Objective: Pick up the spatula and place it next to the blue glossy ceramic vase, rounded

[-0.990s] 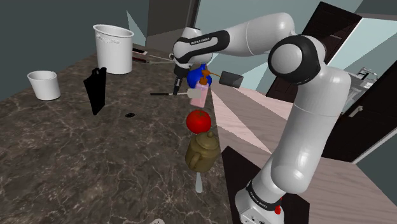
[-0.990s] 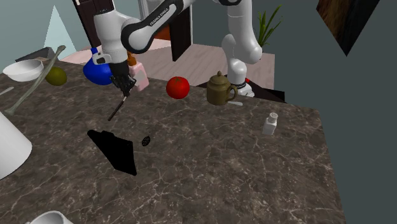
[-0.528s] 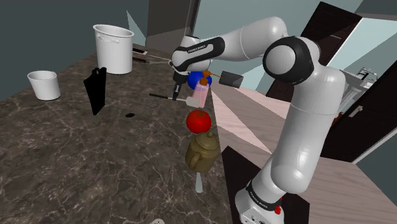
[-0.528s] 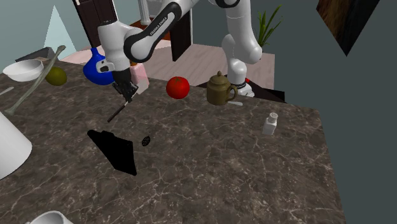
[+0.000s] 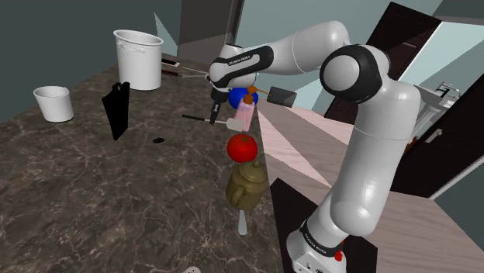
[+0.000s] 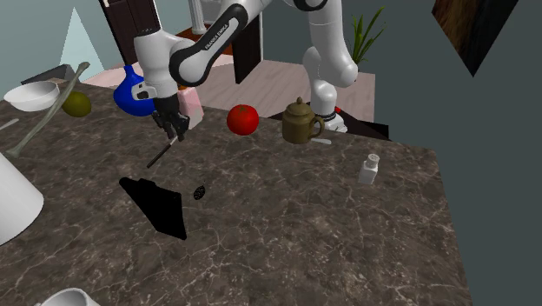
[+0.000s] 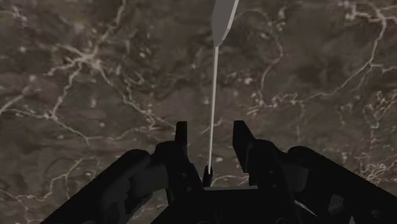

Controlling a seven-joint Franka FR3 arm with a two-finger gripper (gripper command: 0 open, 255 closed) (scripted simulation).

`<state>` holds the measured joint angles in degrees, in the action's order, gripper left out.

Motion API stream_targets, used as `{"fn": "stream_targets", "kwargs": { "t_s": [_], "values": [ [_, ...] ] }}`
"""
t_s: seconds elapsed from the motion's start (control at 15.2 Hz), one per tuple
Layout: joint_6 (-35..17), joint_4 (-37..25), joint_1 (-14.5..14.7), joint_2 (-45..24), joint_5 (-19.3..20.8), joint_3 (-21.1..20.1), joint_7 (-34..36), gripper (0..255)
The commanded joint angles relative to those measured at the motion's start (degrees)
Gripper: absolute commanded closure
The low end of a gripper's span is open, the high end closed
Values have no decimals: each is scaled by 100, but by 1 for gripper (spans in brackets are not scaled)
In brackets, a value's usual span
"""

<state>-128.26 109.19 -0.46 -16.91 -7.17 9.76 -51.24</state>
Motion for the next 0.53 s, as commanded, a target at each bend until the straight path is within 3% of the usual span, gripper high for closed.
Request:
{"fn": "stream_targets", "kwargs": {
  "t_s": [0.0,0.26,0.46],
  "values": [
    [-1,2,1,0,0,-1,1,0],
    [1,-1,0,-2,0,0,-1,0],
    [488,-207,7,285,87,35,56,0]
  ]
}}
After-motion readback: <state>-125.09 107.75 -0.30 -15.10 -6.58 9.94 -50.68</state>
